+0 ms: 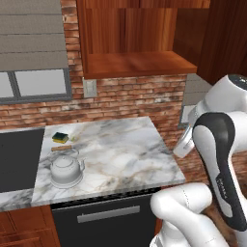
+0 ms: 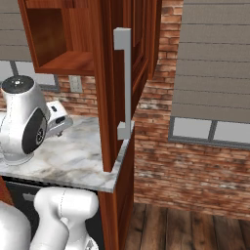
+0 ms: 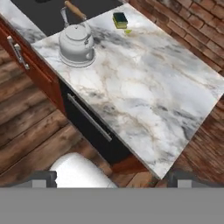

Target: Open the cabinet. Pick the sponge and place it next to the sink. Then close the cabinet.

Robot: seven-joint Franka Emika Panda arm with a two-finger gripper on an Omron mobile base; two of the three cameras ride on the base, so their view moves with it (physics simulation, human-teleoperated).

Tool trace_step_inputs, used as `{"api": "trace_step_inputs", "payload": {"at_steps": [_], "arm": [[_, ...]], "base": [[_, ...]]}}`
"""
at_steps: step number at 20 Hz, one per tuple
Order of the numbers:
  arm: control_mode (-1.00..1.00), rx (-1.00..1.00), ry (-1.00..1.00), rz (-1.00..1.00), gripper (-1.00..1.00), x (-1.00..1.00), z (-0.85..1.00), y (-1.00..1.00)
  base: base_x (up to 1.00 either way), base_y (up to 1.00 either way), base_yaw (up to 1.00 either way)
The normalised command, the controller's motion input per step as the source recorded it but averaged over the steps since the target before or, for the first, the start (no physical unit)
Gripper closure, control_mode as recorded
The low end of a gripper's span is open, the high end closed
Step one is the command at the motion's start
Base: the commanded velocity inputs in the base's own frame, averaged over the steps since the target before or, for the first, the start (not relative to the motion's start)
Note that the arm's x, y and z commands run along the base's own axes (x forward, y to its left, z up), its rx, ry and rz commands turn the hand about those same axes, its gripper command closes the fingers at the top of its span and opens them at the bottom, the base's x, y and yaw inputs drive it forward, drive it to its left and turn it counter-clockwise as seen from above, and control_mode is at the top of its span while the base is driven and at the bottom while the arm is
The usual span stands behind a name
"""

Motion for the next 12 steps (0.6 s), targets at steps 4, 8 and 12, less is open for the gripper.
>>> {"api": "trace_step_inputs", "payload": {"at_steps": [4,8,12], "arm": [[-1.0,0.0,0.06,-0.44,-1.0,-0.16,0.12,0.0],[-1.0,0.0,-0.01,-0.52,-1.0,0.01,0.02,0.0],[-1.0,0.04,-0.21,-0.37,-1.0,-0.52,0.23,0.0]], "base": [[0.0,0.0,0.0],[0.0,0.0,0.0],[0.0,0.0,0.0]]}}
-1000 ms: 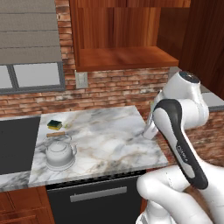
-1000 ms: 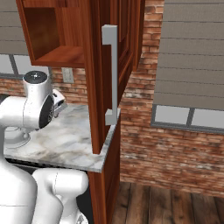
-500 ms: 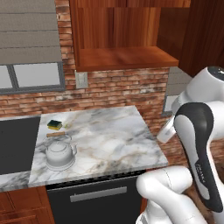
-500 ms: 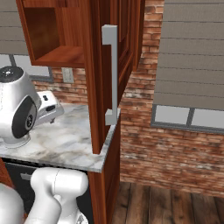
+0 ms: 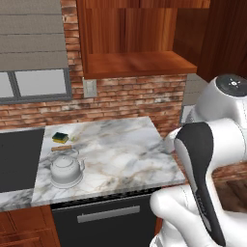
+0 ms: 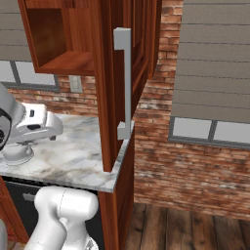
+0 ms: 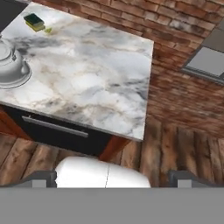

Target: Open the cabinet. Pick the sponge and place it next to the sink. Then close the cabinet.

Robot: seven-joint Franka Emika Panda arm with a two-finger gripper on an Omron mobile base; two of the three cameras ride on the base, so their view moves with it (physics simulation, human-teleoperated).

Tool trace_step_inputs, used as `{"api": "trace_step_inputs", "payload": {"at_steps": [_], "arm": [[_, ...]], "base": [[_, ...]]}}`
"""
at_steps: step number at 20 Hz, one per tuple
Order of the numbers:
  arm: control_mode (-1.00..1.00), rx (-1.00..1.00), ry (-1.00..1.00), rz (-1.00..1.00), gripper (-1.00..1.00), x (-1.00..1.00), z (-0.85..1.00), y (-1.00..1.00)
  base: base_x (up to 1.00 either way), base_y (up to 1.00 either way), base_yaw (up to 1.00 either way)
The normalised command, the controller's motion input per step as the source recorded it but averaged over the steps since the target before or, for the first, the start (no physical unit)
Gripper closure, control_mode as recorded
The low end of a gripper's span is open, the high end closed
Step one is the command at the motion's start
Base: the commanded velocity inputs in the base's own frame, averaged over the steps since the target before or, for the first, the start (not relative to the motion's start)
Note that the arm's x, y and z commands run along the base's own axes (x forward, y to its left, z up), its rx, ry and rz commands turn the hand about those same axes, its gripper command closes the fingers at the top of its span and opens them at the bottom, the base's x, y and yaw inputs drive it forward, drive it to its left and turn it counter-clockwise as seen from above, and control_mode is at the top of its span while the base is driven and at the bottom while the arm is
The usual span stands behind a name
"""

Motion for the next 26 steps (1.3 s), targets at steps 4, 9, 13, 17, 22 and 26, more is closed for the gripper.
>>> {"api": "trace_step_inputs", "payload": {"at_steps": [4,9,13,17,22,26], "arm": [[-1.0,0.11,-0.38,-0.22,-1.0,-0.72,0.2,-0.15],[-1.0,0.2,-0.49,-0.04,-1.0,-0.86,0.42,-0.14],[-1.0,0.15,-0.31,0.0,-1.0,-0.69,0.73,-0.38],[-1.0,0.1,-0.15,0.0,-1.0,-0.49,0.97,-0.55],[-1.0,0.09,-0.12,0.0,-1.0,-0.28,0.91,-0.56],[-1.0,0.05,-0.18,0.0,-1.0,-0.39,0.59,-0.4]], "base": [[0.0,0.0,0.0],[0.0,0.0,0.0],[0.0,0.0,0.0],[0.0,0.0,0.0],[0.0,0.0,0.0],[0.0,0.0,0.0]]}}
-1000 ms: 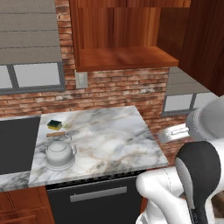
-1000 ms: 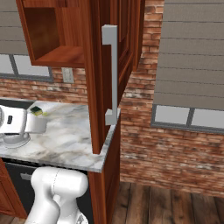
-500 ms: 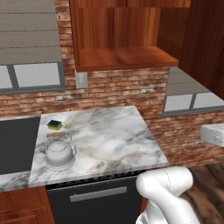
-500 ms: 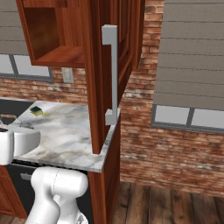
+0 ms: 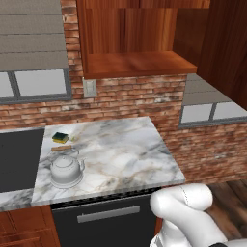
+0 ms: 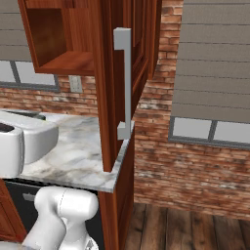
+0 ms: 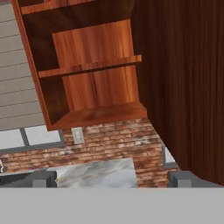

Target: Open the cabinet. Pick the sponge and place it next to the sink. Then close the cabinet.

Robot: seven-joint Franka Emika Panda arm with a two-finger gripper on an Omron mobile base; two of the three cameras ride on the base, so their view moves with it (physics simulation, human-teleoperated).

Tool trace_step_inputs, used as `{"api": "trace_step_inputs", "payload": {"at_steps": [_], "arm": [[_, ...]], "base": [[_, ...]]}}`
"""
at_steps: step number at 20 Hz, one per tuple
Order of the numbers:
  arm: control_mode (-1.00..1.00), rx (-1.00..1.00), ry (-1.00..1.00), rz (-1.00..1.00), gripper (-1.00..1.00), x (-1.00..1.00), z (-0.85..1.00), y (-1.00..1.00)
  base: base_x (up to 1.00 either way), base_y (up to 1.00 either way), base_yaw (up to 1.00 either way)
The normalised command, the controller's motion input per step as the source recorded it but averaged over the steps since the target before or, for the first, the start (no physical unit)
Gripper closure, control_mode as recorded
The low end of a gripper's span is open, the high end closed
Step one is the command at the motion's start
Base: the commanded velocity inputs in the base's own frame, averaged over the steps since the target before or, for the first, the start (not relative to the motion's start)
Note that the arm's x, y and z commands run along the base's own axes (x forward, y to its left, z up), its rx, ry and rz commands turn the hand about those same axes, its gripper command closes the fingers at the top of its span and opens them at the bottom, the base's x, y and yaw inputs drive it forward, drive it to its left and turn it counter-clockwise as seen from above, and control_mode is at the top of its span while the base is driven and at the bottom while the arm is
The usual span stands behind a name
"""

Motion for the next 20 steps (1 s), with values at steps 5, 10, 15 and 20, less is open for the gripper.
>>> {"api": "trace_step_inputs", "payload": {"at_steps": [5,10,15,20], "arm": [[-1.0,0.0,-0.13,0.0,-1.0,-0.32,0.13,-0.18],[-1.0,-0.01,-0.19,0.0,-1.0,-0.48,0.0,-0.04],[-1.0,-0.01,-0.29,0.0,-1.0,-0.34,0.0,-0.17],[-1.0,0.0,-0.29,0.0,-1.0,0.07,-0.3,-0.26]], "base": [[0.0,0.0,0.0],[0.0,0.0,0.0],[0.0,0.0,0.0],[0.0,0.0,0.0]]}}
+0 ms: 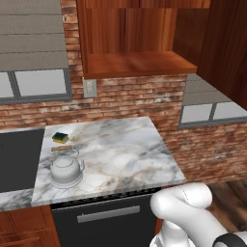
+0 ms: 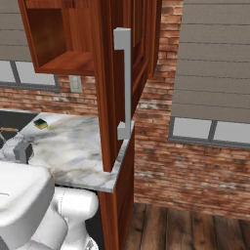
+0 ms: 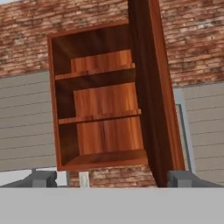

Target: Open the cabinet. Pick the sponge and place it next to the sink. Then close the cabinet.

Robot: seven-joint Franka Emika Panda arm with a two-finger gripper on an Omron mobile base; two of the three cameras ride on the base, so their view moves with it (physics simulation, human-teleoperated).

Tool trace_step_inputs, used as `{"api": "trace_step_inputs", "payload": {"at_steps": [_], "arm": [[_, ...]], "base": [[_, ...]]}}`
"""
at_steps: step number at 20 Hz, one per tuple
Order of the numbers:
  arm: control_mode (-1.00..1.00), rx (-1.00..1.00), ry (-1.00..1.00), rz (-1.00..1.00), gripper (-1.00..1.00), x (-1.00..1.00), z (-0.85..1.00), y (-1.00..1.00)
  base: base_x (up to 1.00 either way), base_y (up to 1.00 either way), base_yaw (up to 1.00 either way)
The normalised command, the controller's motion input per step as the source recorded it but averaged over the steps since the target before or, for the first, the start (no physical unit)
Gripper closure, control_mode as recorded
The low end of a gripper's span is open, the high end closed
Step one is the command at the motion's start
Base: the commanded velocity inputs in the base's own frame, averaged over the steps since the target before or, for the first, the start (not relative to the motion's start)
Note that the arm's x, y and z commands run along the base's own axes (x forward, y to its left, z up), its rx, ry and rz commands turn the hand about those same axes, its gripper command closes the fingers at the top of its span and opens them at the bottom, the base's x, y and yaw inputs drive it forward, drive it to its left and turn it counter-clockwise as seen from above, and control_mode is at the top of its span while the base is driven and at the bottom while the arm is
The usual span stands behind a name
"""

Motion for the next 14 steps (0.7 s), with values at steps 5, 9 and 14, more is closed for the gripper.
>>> {"api": "trace_step_inputs", "payload": {"at_steps": [5,9,14], "arm": [[-1.0,0.0,-0.25,0.0,-1.0,0.52,-0.48,-0.32],[-1.0,0.0,-0.23,0.01,-1.0,0.63,-0.4,-0.21],[-1.0,0.0,-0.14,0.09,-1.0,0.66,-0.05,-0.21]], "base": [[0.0,0.0,0.0],[0.0,0.0,0.0],[0.0,0.0,0.0]]}}
